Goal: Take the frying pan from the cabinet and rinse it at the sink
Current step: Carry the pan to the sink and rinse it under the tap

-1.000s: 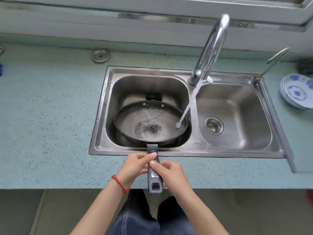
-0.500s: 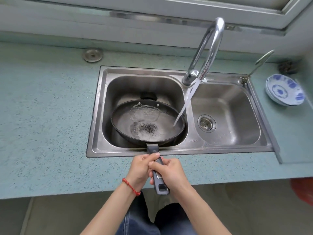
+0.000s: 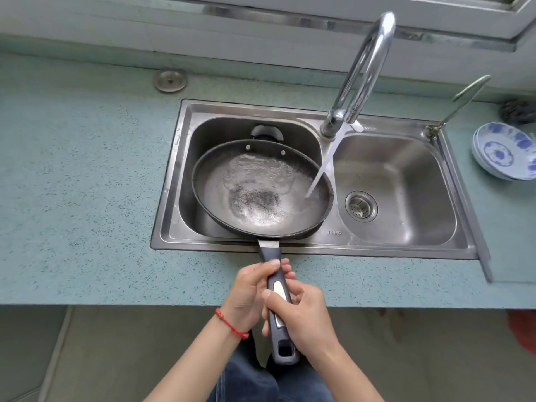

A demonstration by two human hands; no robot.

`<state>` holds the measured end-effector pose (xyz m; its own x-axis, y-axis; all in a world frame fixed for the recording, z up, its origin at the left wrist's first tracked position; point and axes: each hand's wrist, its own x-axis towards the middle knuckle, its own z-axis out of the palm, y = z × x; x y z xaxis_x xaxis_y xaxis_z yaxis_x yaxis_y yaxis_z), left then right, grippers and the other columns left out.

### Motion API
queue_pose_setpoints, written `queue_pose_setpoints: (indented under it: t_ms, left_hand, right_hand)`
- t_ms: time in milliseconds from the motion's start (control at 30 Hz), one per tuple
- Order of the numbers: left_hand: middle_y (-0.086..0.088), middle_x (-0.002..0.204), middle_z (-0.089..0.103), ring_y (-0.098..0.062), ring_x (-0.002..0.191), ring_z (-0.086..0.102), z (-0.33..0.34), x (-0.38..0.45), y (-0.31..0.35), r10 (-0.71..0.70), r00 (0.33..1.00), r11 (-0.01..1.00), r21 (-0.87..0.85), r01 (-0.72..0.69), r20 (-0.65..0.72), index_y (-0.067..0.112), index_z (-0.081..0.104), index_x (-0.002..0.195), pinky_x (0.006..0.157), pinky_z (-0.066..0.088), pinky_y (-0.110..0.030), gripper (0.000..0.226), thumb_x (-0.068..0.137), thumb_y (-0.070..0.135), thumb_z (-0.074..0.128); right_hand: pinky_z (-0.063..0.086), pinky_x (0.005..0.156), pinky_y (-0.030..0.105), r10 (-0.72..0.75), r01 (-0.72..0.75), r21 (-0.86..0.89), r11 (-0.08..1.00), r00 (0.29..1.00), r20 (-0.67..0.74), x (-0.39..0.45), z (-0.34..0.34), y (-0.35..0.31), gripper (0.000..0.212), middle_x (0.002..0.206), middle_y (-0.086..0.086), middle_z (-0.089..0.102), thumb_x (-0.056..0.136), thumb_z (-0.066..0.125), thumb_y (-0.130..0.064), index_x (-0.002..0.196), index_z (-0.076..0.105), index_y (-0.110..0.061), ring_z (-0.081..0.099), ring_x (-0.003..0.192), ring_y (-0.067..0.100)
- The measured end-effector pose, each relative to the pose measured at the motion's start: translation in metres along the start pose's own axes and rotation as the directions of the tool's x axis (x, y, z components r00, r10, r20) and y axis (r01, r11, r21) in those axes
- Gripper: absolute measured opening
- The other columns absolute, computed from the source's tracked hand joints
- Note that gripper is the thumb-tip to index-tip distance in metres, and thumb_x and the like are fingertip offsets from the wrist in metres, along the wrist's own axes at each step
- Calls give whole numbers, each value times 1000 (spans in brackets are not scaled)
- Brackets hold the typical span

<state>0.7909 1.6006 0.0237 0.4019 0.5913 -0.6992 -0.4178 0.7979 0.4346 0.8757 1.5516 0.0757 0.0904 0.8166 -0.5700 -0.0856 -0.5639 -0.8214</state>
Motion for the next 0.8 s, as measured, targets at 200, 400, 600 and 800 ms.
queue_pose_setpoints:
  t_ms: [200, 400, 600, 800]
  left_hand:
    - [-6, 61, 64, -15, 52, 65, 12, -1, -7, 117, 989, 992, 65, -112, -88, -4, 59, 67, 48, 53, -25, 13, 79, -4, 54]
    - [-8, 54, 63, -15, 51, 65, 13, -7, -17, 288, 949, 923, 300, -240, -127, 1, 60, 70, 49, 52, -24, 10, 76, -7, 61]
    - [-9, 60, 63, -14, 56, 64, 17, -5, -15, 463, 883, 774, 521, -361, -77, 4, 56, 70, 58, 50, -27, 12, 75, -2, 66]
    - [-1, 54, 67, -13, 58, 68, 22, -11, -10, 445, 895, 826, 397, -401, -22, 4, 57, 74, 57, 55, -23, 10, 78, -4, 61]
  right_hand:
    - [44, 40, 20, -25, 24, 25, 999, 999, 42, -4, -12, 4, 15, 53, 11, 58, 77, 64, -9, 65, 57, -8, 57, 36, 17]
    - [44, 40, 21, 23, -22, -11, 1000, 997, 80, -12, -20, 12, 16, 49, 1, 58, 83, 56, 0, 70, 52, -8, 55, 36, 16]
    - [34, 37, 16, -25, 21, -95, 995, 999, -38, -10, -13, 18, 35, 34, -8, 48, 61, 51, -18, 96, 57, -14, 42, 29, 8]
    - [30, 34, 17, -172, 173, 2, 985, 980, -101, -13, -9, 20, 9, 37, -9, 41, 65, 53, -10, 72, 58, -11, 39, 26, 7]
